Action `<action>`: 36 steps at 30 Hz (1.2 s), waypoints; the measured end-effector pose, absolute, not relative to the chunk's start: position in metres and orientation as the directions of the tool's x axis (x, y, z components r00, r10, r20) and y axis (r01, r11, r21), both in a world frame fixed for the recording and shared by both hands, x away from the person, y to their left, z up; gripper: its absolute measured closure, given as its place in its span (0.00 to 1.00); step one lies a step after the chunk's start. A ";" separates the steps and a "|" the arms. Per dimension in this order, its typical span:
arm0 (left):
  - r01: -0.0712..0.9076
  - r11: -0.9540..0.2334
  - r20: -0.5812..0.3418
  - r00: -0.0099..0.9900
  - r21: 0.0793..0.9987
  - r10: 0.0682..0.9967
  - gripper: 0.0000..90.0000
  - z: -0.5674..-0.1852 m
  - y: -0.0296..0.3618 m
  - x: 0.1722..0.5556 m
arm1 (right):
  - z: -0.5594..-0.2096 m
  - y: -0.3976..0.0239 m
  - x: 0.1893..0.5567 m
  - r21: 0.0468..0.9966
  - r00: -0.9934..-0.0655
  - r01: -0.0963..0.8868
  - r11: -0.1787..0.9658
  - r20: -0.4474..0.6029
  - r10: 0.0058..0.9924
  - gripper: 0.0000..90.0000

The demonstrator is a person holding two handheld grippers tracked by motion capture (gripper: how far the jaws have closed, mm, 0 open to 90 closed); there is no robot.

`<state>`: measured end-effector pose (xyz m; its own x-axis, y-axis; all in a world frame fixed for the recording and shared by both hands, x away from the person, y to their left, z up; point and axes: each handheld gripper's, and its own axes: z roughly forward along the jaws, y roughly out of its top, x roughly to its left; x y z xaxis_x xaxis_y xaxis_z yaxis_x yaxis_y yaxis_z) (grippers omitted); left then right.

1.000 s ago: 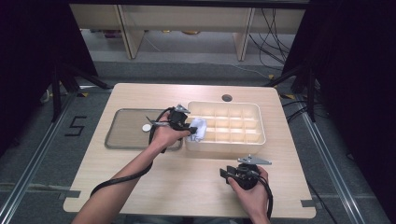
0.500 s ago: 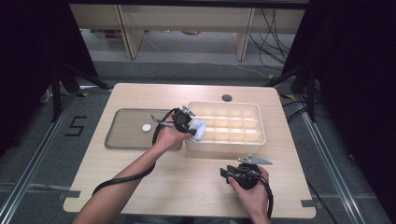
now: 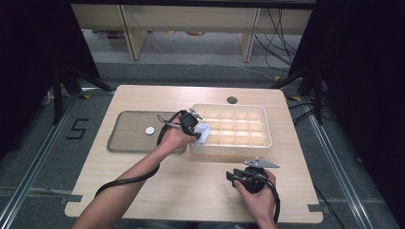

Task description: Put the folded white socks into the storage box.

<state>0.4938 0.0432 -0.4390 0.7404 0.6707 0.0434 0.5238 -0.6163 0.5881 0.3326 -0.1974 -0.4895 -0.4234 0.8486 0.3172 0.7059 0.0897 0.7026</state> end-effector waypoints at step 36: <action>0.579 -0.736 0.082 0.764 0.351 0.640 0.81 -0.429 0.021 0.509 | -0.493 -0.201 0.336 0.717 -0.441 0.687 0.118 0.282 0.852 0.69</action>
<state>0.5092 0.0213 -0.4292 0.7636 0.6405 0.0817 0.5795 -0.7356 0.3508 0.3359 -0.2006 -0.4930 -0.4414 0.8517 0.2823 0.6869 0.1183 0.7170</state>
